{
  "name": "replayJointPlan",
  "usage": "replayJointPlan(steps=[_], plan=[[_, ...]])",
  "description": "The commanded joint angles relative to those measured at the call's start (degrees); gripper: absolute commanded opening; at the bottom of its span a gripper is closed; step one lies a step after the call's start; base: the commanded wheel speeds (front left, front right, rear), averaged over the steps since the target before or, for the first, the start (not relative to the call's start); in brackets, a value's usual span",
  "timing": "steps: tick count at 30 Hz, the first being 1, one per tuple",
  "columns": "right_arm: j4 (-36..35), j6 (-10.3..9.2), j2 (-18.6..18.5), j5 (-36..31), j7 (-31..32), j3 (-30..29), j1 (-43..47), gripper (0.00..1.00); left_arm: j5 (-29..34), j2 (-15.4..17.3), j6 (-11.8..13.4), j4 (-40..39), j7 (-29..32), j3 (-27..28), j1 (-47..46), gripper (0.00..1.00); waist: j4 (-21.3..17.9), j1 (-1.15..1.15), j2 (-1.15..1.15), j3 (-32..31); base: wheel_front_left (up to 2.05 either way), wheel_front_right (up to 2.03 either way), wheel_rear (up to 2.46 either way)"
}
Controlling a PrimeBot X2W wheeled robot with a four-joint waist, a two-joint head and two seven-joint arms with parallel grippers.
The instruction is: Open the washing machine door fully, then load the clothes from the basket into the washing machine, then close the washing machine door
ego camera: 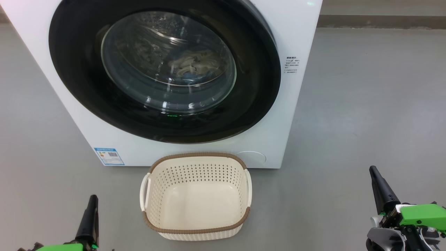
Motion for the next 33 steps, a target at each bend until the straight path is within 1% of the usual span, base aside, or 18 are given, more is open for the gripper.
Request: replayJointPlan(steps=[1, 33], plan=[[-1.66, 0.1, -0.57, -0.15, 0.26, 1.07, -2.07, 0.0, -0.47, 0.51, 0.03, -1.82, 0.35, 1.54, -2.46, 0.0, 0.0, 0.0, 0.0, 0.0, 0.0, 0.0, 0.0], [-1.66, 0.1, -0.56, -0.17, 0.28, 1.04, -2.07, 0.0, -0.48, 0.51, 0.03, -1.82, 0.34, 1.54, -2.46, 0.0, 0.0, 0.0, 0.0, 0.0, 0.0, 0.0, 0.0]])
